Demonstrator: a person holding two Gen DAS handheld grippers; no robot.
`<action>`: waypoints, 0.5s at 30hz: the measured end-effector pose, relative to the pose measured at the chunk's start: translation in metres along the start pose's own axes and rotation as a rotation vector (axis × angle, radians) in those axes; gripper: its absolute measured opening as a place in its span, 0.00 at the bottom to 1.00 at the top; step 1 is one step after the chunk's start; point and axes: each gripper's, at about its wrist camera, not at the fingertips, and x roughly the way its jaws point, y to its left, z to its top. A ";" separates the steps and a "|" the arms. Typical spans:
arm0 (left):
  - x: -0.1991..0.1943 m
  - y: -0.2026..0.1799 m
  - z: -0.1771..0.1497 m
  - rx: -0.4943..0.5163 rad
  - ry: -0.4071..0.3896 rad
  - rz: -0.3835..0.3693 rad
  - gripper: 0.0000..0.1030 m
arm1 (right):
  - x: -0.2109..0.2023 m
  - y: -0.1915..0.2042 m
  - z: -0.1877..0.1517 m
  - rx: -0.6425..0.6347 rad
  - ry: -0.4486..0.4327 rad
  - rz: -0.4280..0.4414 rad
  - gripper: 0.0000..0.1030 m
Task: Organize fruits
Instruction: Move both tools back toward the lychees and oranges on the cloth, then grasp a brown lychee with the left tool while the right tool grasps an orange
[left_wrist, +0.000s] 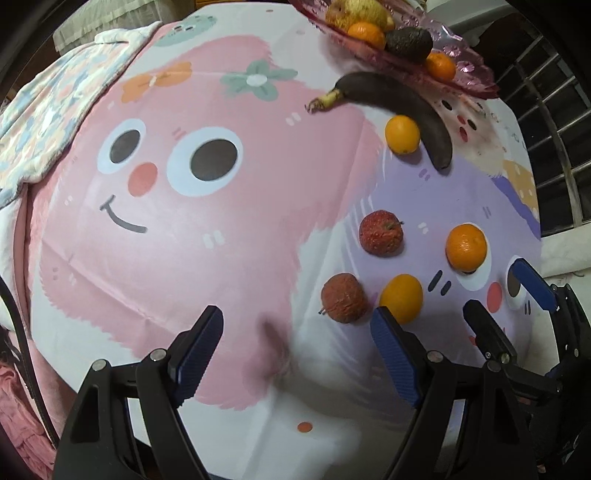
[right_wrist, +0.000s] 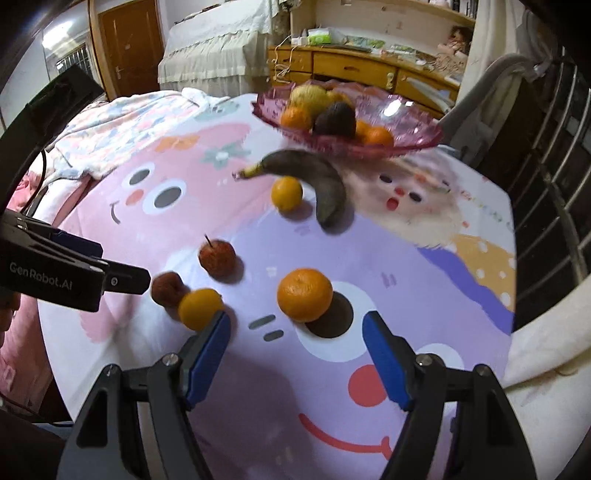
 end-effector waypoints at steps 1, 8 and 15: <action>0.003 -0.001 0.000 -0.004 0.001 -0.002 0.79 | 0.003 -0.001 -0.001 -0.003 -0.002 0.006 0.71; 0.015 -0.005 0.003 -0.022 -0.015 -0.009 0.67 | 0.021 -0.003 -0.004 -0.044 -0.022 0.016 0.62; 0.023 -0.009 0.009 -0.013 0.002 -0.060 0.43 | 0.037 -0.006 -0.002 -0.046 -0.023 0.015 0.47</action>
